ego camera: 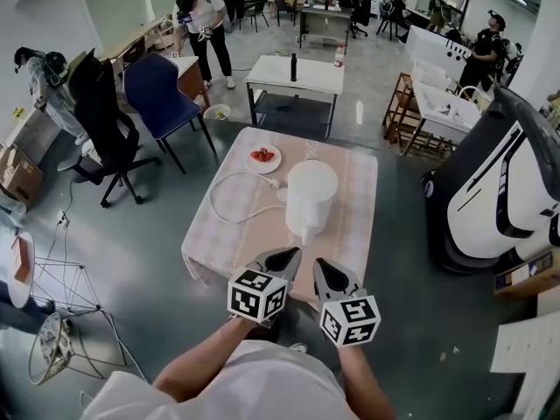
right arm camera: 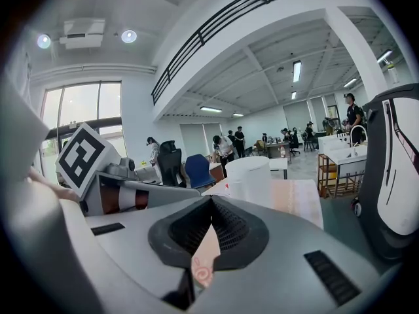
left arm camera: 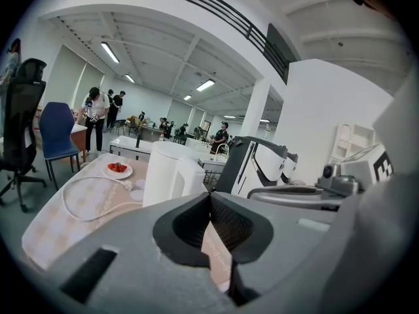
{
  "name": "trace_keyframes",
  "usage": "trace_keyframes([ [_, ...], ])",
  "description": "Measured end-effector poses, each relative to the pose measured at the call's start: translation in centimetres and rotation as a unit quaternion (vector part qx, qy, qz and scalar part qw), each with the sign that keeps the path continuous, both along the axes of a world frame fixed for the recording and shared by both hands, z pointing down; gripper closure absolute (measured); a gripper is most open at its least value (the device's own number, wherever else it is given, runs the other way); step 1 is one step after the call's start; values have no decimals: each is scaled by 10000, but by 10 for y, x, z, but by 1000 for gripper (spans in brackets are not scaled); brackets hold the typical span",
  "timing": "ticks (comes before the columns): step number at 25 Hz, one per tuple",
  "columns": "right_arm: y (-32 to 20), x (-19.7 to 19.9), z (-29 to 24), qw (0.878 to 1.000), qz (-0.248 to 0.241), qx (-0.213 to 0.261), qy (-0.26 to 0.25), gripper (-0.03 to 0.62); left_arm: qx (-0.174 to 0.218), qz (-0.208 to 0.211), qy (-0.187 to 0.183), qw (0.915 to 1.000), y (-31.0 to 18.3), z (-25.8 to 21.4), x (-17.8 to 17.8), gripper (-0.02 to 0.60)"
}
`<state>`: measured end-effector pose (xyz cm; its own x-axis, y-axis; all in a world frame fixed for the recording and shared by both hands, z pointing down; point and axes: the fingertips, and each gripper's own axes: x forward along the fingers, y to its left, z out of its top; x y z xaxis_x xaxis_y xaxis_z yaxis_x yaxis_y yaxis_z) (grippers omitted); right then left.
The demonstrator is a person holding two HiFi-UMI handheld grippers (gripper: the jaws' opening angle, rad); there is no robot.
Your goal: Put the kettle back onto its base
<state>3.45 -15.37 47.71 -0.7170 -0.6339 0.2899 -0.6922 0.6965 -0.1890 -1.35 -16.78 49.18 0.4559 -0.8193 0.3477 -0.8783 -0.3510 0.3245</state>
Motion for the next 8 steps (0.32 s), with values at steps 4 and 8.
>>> trace_keyframes([
  [4,-2,2,0,10000,18,15,17,589,-9,16,-9,10000,-2,1,2,574],
  [8,-4,5,1,10000,31,8,32,589,-17,34,-28,10000,-4,1,5,574],
])
